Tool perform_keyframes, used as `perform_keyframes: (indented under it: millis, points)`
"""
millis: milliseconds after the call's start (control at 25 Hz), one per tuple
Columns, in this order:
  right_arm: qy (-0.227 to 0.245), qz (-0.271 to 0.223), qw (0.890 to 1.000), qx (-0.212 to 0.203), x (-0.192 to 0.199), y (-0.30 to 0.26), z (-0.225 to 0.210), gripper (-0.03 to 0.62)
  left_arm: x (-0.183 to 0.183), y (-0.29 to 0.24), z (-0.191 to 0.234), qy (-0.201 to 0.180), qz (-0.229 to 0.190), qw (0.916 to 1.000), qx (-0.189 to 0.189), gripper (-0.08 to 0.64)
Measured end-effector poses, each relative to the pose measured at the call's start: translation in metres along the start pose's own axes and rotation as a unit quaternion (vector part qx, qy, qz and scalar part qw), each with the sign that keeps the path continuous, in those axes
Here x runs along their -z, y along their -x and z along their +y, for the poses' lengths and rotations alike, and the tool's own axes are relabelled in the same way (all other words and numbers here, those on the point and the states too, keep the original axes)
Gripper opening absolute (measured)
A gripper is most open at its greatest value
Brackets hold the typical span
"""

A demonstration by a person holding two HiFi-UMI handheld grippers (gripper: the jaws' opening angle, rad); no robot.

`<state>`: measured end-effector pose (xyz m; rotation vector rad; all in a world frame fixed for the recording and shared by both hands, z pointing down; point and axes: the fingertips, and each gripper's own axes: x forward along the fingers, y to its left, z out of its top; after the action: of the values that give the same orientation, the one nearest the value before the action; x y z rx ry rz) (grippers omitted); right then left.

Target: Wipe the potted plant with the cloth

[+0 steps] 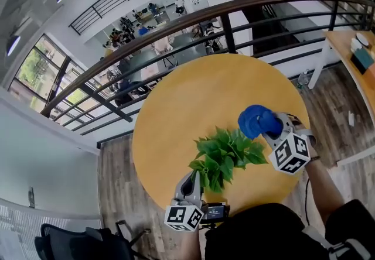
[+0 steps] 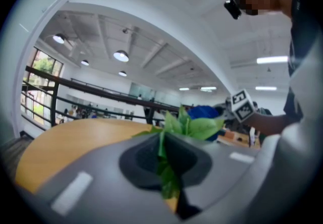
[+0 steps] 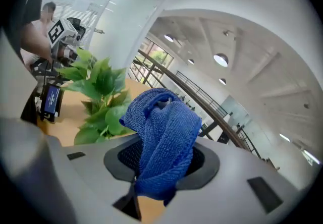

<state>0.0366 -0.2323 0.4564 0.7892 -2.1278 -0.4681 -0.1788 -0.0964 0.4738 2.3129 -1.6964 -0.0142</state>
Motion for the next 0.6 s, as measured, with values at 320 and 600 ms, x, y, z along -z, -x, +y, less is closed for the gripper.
perform_keyframes:
  millis: [320, 600]
  points:
    - [0.130, 0.010, 0.985, -0.112, -0.044, -0.074, 0.079, 0.164, 0.000, 0.003, 0.004, -0.002, 0.000, 1.0000, -0.003, 0.003]
    - [0.112, 0.117, 0.981, -0.110, 0.043, -0.087, 0.057, 0.164, -0.001, 0.006, 0.012, 0.011, -0.003, 0.9999, -0.003, 0.003]
